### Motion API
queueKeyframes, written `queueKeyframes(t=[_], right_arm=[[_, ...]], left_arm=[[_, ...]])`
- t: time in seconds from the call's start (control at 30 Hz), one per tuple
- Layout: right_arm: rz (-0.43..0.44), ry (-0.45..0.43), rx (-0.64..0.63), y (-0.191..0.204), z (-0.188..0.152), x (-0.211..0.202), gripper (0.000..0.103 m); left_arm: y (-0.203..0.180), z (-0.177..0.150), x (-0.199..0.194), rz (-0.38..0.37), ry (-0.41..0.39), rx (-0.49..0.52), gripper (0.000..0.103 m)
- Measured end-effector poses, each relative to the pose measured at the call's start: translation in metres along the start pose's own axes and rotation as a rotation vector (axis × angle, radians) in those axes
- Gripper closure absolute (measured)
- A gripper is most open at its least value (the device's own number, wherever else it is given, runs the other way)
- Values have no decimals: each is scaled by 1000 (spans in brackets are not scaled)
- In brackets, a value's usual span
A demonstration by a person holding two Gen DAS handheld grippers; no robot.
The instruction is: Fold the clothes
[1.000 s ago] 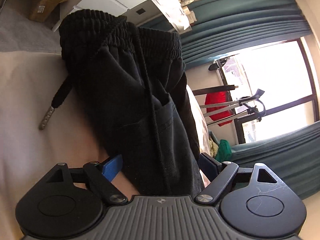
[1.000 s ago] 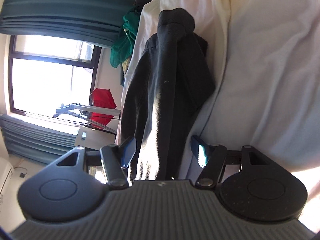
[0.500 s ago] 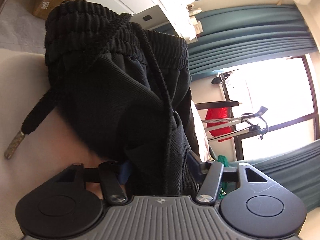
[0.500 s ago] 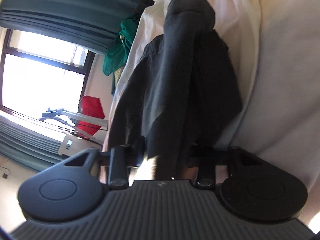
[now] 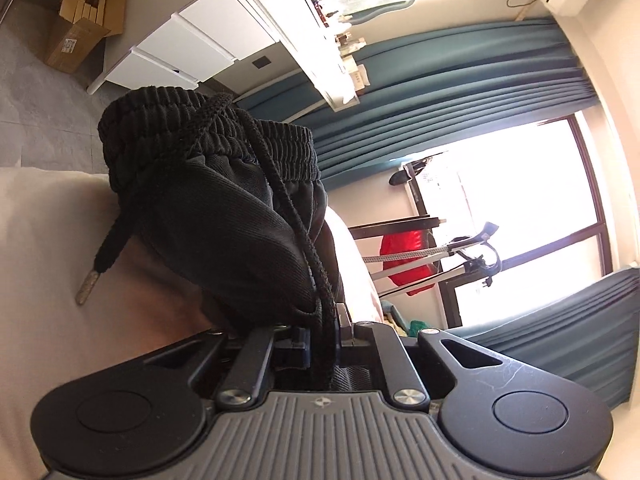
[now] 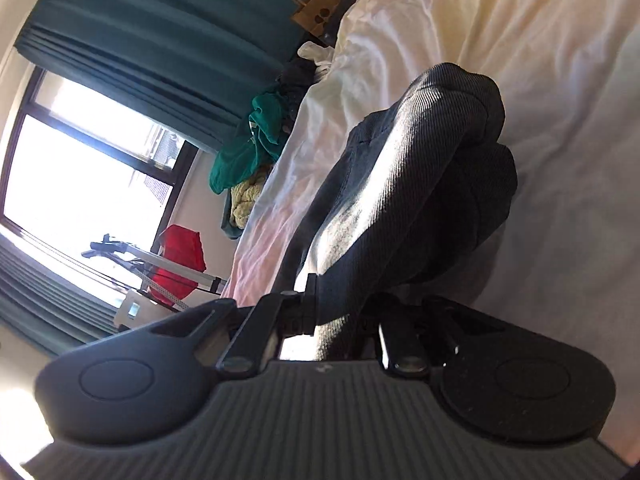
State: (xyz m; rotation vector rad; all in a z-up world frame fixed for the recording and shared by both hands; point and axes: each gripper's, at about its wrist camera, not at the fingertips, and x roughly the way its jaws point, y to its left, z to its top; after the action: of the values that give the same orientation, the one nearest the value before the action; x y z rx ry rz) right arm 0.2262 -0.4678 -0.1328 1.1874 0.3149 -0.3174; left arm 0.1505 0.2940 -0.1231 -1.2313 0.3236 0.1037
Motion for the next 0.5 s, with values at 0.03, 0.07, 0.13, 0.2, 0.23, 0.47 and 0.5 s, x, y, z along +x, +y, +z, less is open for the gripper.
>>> queueKeyframes(t=[0.03, 0.07, 0.13, 0.2, 0.23, 0.47, 0.5], right_arm=[[-7, 7, 6, -3, -1, -9, 91], [-14, 15, 6, -5, -1, -19, 91], [-27, 31, 6, -10, -1, -37, 91], [-41, 47, 6, -14, -2, -56, 91], [-39, 47, -1, -14, -1, -66, 91], [-62, 87, 34, -34, -3, -109, 91], [-68, 103, 59, -43, -5, -109, 91]], left_arm=[[0, 2, -6, 4, 4, -3, 93], [-1, 3, -12, 11, 9, -3, 93], [0, 5, -34, 33, 11, -4, 94], [0, 9, -64, 50, -12, -2, 96], [1, 10, -79, 56, -19, -3, 96], [15, 9, -124, 132, 29, 25, 96], [15, 8, -125, 145, 34, 36, 95]])
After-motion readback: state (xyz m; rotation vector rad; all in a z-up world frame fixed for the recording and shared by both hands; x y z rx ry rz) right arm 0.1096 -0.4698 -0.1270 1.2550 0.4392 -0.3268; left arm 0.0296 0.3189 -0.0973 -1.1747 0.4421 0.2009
